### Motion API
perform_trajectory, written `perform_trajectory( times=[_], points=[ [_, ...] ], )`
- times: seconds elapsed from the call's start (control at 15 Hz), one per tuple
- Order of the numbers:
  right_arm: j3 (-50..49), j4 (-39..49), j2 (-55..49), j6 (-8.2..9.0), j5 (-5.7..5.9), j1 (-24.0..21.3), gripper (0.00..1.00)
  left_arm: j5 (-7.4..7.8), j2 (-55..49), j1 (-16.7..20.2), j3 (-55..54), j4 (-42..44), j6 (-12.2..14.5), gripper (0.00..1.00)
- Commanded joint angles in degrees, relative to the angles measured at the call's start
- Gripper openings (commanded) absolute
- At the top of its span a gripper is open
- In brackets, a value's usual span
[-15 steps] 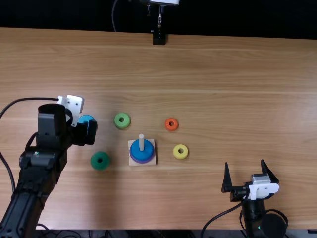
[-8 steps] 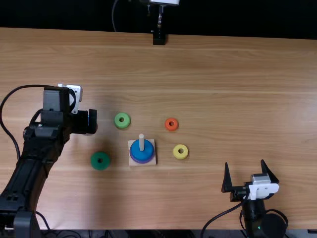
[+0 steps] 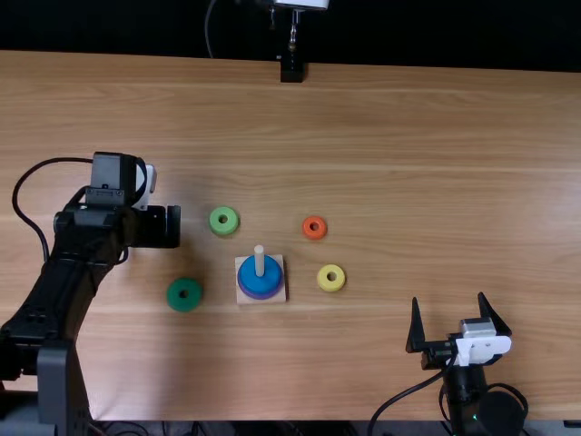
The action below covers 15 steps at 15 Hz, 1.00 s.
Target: Build the Hanoi tower: stack the rings onto the peg from bottom to top in this color order: purple, dark blue, light blue, dark green, light green, yellow, orange.
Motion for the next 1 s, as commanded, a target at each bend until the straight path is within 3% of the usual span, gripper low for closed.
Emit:
perform_trajectory(
  times=[0.0, 0.13, 0.47, 0.93],
  points=[
    [-0.86, 0.00, -0.69, -0.18, 0.43, -0.59, 1.00, -1.38, 1.58, -0.77, 3.24, 0.09, 3.95, 1.00],
    [-0.86, 0.00, -0.69, -0.18, 0.43, -0.59, 1.00, -2.01, 2.54, -1.04, 3.59, 0.51, 7.32, 1.00],
    [-0.86, 0.00, -0.69, -0.18, 0.43, -0.59, 1.00, -2.12, 5.79, -3.15, 3.42, 0.62, 7.43, 1.00],
    [-0.86, 0.00, -0.69, -0.18, 0.43, -0.59, 1.00, -1.80, 8.34, -3.23, 3.68, 1.04, 7.43, 1.00]
  ],
)
